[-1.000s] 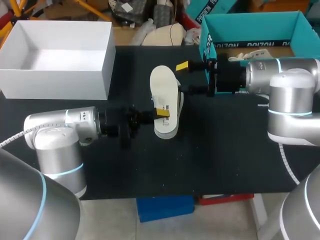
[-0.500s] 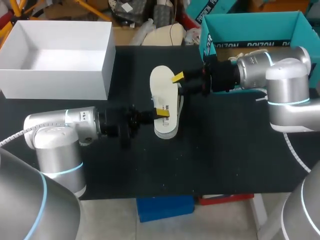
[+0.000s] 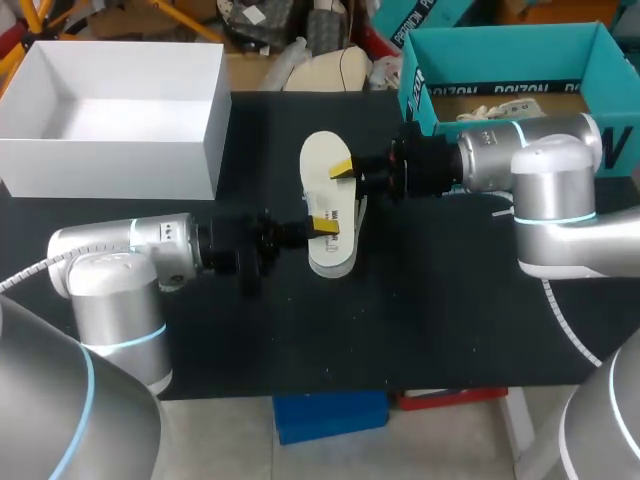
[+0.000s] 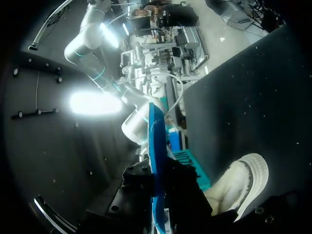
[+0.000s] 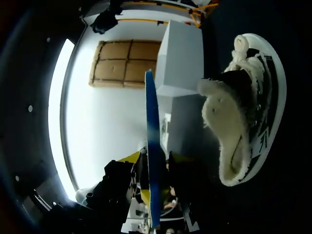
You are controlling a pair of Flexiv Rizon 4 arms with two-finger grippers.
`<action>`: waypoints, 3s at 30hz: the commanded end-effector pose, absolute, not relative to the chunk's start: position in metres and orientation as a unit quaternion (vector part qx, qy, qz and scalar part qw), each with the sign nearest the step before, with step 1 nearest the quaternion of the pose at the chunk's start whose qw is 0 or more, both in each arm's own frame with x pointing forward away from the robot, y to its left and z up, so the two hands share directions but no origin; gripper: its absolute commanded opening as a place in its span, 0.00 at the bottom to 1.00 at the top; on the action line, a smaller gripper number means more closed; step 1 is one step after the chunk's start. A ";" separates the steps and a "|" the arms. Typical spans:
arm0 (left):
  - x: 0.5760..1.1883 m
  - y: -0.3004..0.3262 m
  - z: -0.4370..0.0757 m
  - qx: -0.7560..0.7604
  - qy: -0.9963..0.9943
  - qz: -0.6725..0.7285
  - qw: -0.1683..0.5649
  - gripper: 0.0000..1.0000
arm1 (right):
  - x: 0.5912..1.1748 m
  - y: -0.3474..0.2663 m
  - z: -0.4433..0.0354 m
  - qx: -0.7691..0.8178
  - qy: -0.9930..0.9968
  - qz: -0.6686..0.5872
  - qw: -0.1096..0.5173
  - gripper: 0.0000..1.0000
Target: Take the shoe out of the shoebox, open the shoe tongue, remove and reinsert the insole, then place the shoe into the shoebox
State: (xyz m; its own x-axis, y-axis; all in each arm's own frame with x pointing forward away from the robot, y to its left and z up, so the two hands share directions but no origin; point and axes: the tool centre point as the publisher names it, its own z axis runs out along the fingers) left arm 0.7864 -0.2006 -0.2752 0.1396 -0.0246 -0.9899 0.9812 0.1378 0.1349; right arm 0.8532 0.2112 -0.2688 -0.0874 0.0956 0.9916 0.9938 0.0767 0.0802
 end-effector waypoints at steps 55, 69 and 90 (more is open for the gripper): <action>0.786 -0.156 -0.218 0.676 0.660 -0.054 0.323 1.00 | 0.849 0.219 -0.271 -0.489 -0.562 -0.478 0.465 0.00; 0.779 -0.183 -0.202 0.725 0.662 0.037 0.187 1.00 | 0.849 0.219 -0.271 -0.489 -0.562 -0.478 0.465 0.00; 0.770 -0.193 -0.226 0.716 0.688 0.041 0.108 1.00 | 0.849 0.219 -0.271 -0.489 -0.562 -0.478 0.465 0.00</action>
State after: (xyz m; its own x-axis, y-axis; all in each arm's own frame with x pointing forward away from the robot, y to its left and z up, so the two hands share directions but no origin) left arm 0.7647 -0.1844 -0.2222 0.1111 0.9184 -0.3797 0.9769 -0.0307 0.2116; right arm 0.8493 0.2186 -0.2701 -0.0891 0.1044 0.9905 0.9943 0.0675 0.0823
